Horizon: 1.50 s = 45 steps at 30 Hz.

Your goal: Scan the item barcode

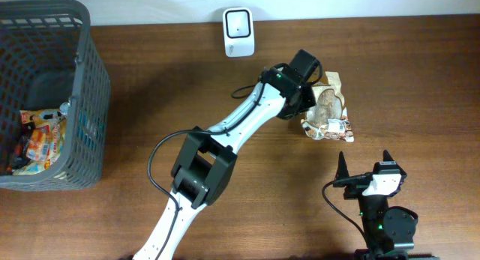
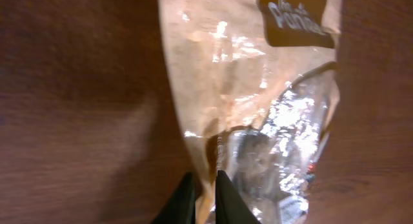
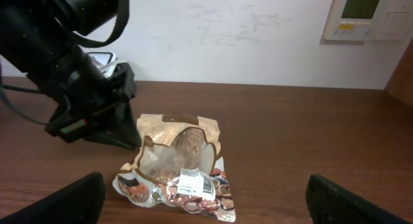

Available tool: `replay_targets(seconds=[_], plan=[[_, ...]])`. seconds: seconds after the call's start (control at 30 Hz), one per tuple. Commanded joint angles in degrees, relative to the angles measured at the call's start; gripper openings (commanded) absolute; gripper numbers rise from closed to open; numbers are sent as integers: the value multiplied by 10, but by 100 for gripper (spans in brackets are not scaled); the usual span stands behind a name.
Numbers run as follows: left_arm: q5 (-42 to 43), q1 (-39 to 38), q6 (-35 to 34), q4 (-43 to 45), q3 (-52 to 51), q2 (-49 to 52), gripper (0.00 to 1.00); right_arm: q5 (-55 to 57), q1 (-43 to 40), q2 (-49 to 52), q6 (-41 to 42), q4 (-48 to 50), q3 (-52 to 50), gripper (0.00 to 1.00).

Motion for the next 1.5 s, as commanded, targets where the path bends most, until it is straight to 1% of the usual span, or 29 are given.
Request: replay_targets(seconds=[0.0, 0.03, 0.1, 0.17, 0.23, 0.3, 0.33, 0.37, 0.47, 0.57, 0.6, 0.67, 0.7, 0.73, 0.77, 0.8, 0.83, 0.87, 0.9, 0.93, 1.0, 1.07, 1.1, 1.13, 1.23, 1.3, 1.33, 1.4, 1.47], plan=[[3, 24, 28, -36, 32, -1, 4, 5, -4, -4, 2, -2, -5, 98], [4, 30, 30, -50, 40, -1, 4, 5, -4, -4, 2, -2, -5, 98], [4, 46, 63, -82, 63, -1, 2, 5, -4, -4, 2, -2, -5, 99], [4, 59, 107, -119, 103, -1, 0, 5, -4, -4, 2, -2, -5, 98], [4, 72, 163, -174, 176, -1, 1, 4, -4, -4, 2, -2, -5, 98], [3, 84, 228, -245, 268, -1, 14, 5, -4, -4, 2, -2, -5, 98], [1, 94, 268, -295, 330, -1, 27, 5, -4, -4, 2, -2, -5, 98], [-10, 106, 274, -337, 379, -1, 30, 5, -4, -4, 2, -2, -5, 98], [-18, 165, 274, -455, 533, -1, 30, 5, -4, -4, 2, -2, -5, 98], [-16, 239, 274, -498, 530, -54, 34, 5, -4, -4, 2, -2, -5, 98], [4, 270, 306, -497, 530, -72, 36, 5, -4, -4, 2, -2, -5, 98], [43, 337, 321, -497, 530, -111, 44, 5, -4, -4, 2, -2, -5, 98], [55, 356, 325, -497, 530, -122, 54, 5, -4, -4, 2, -2, -5, 98], [72, 375, 345, -497, 530, -132, 59, 4, -4, -4, 2, -2, -5, 98], [81, 392, 362, -497, 530, -141, 70, 5, -4, -4, 2, -2, -5, 98], [90, 402, 369, -497, 530, -145, 82, 5, -4, -4, 2, -2, -5, 98], [132, 411, 371, -497, 529, -149, 93, 5, -4, -4, 2, -2, -5, 98], [185, 411, 395, -497, 528, -148, 97, 5, -4, -4, 2, -2, -5, 98], [248, 396, 442, -497, 508, -148, 99, 5, -4, -4, 2, -2, -5, 98], [255, 381, 456, -497, 490, -148, 99, 5, -4, -4, 2, -2, -5, 98], [223, 337, 464, -497, 426, -148, 99, 5, -4, -4, 2, -2, -5, 98], [196, 290, 465, -482, 349, -148, 100, 4, -4, -4, 2, -2, -5, 98], [191, 263, 464, -453, 299, -148, 100, 5, -4, -4, 2, -2, -5, 98], [190, 233, 464, -399, 239, -148, 100, 5, -4, -4, 2, -2, -5, 98], [190, 181, 448, -274, 120, -148, 100, 4, -4, -4, 2, -2, -5, 98], [190, 151, 400, -166, 24, -148, 100, 5, -4, -4, 2, -2, -5, 98], [190, 144, 382, -135, 0, -148, 100, 5, -4, -4, 2, -2, -5, 98], [189, 120, 329, -20, -83, -148, 100, 5, -4, -4, 2, -2, -5, 98], [160, 92, 273, 74, -148, -147, 99, 4, -4, -4, 2, -2, -5, 98]])
